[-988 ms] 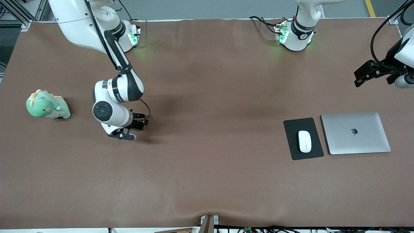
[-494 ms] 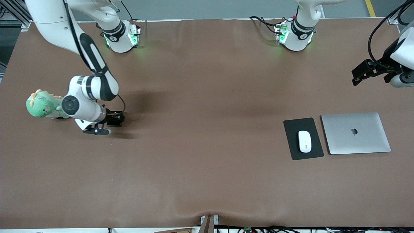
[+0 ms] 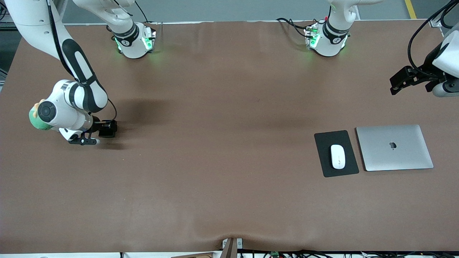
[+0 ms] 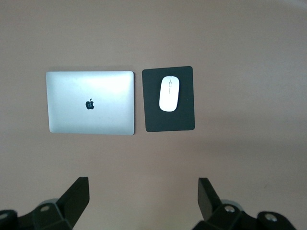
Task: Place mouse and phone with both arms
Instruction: 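Carry the phone with the right gripper toward the green plush toy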
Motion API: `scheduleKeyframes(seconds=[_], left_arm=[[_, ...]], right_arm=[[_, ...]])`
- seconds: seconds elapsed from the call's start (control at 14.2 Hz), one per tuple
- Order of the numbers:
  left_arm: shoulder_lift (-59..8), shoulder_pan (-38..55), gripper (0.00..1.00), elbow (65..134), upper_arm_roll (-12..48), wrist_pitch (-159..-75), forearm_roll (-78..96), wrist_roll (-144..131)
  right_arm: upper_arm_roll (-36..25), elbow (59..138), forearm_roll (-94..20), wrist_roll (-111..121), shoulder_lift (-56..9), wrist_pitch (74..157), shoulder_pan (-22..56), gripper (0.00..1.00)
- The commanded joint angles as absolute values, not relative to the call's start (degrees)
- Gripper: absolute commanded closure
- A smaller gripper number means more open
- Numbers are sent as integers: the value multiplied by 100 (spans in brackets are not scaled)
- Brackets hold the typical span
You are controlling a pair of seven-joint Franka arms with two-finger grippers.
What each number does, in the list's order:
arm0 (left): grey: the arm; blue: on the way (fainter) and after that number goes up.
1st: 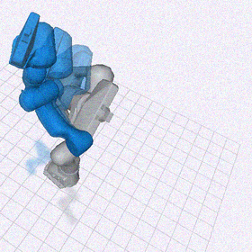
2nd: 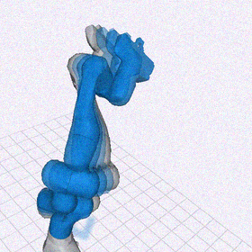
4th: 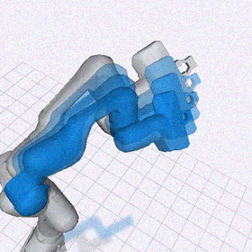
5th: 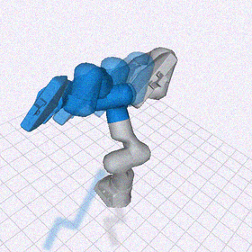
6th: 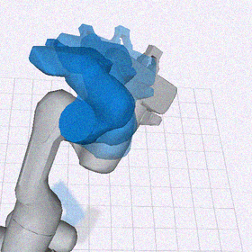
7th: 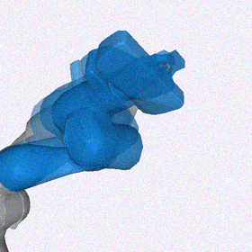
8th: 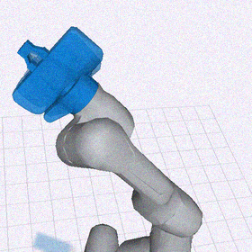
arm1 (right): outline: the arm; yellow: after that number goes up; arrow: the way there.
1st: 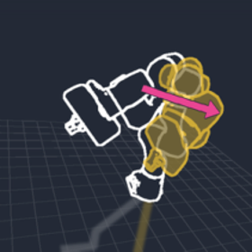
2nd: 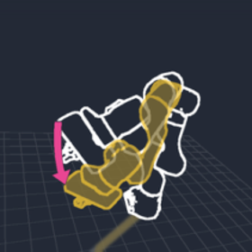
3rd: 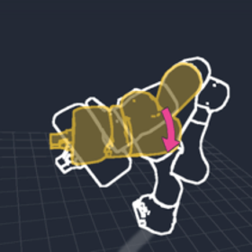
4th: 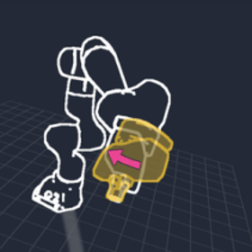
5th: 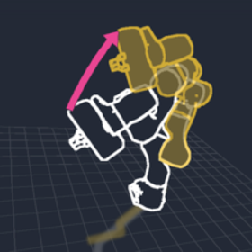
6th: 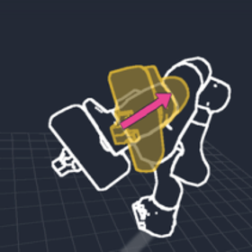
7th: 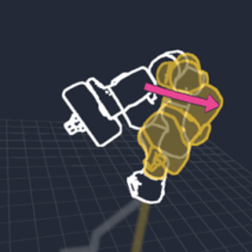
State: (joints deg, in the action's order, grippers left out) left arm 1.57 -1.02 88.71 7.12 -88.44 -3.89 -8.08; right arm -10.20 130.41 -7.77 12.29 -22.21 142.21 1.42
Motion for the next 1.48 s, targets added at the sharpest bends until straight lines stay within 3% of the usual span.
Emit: scheduleKeyframes(seconds=[0.0,0.35,0.42,0.49,0.99,1.41], left_arm=[[220,-97,0,8939,668,-8895,-273,-659],[220,-105,0,8930,642,-8903,-114,-659],[220,-97,0,8930,642,-8903,-114,-659],[220,-97,0,8930,642,-8895,-114,-659],[176,-88,0,8912,668,-8921,-114,-668],[202,-79,0,8912,685,-8912,-105,-659]], right_arm=[[-923,13298,-721,1467,-1986,14326,-105,100],[-923,13333,-721,1424,-2083,14405,-149,98],[-923,13316,-721,1415,-2092,14397,-149,55],[-923,13298,-729,1398,-2092,14379,-158,1],[-905,12781,-729,1397,-2083,14274,-114,0],[-905,10971,-729,1397,-2267,12237,-176,0]])
